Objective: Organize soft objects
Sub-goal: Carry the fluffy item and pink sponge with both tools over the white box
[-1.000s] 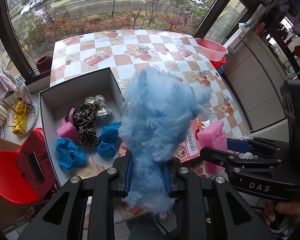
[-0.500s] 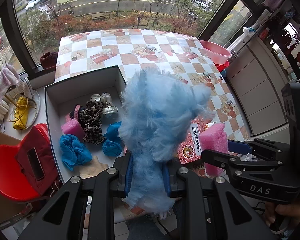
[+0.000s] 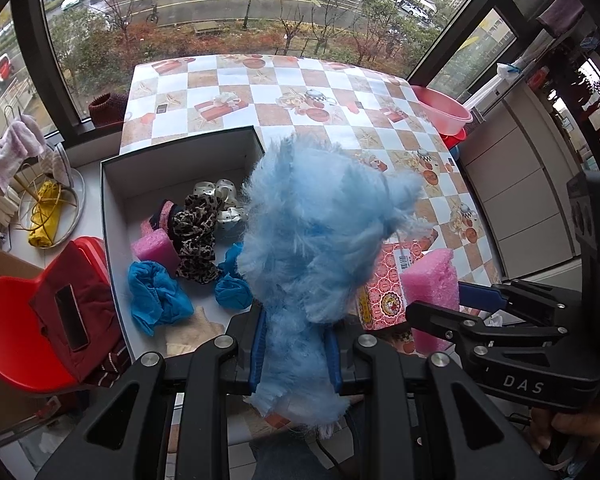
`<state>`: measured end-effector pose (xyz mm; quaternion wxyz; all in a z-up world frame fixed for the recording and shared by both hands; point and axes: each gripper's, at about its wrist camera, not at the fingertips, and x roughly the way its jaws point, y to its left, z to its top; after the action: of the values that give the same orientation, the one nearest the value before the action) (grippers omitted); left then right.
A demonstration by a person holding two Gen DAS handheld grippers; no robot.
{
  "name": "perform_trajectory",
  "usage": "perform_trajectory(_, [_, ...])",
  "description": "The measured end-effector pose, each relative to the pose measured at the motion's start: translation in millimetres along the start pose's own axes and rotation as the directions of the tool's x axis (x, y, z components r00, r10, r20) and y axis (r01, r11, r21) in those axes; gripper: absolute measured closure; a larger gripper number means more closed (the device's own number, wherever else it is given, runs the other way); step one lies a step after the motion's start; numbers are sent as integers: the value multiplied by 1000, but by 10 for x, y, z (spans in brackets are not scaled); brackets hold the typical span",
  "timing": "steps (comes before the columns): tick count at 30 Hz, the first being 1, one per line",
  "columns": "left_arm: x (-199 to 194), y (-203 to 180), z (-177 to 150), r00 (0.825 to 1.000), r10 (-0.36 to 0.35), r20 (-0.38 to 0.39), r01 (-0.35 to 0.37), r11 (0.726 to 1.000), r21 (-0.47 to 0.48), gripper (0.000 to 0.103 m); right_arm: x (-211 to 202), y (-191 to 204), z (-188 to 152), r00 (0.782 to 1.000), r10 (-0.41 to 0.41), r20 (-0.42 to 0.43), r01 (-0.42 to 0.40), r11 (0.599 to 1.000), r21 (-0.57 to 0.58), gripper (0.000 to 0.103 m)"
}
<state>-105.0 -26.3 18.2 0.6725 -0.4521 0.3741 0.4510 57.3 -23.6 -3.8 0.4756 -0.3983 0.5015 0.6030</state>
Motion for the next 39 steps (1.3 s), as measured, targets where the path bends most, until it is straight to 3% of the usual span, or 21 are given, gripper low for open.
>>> perform_trajectory(22, [17, 296, -81, 999, 38, -21, -40, 995, -94, 76, 131, 299, 143, 999, 33, -39, -36, 996, -82, 51])
perform_trajectory(39, [66, 869, -225, 985, 156, -77, -168, 964, -205, 76, 312, 616, 290, 994, 87, -68, -96, 985, -144, 51])
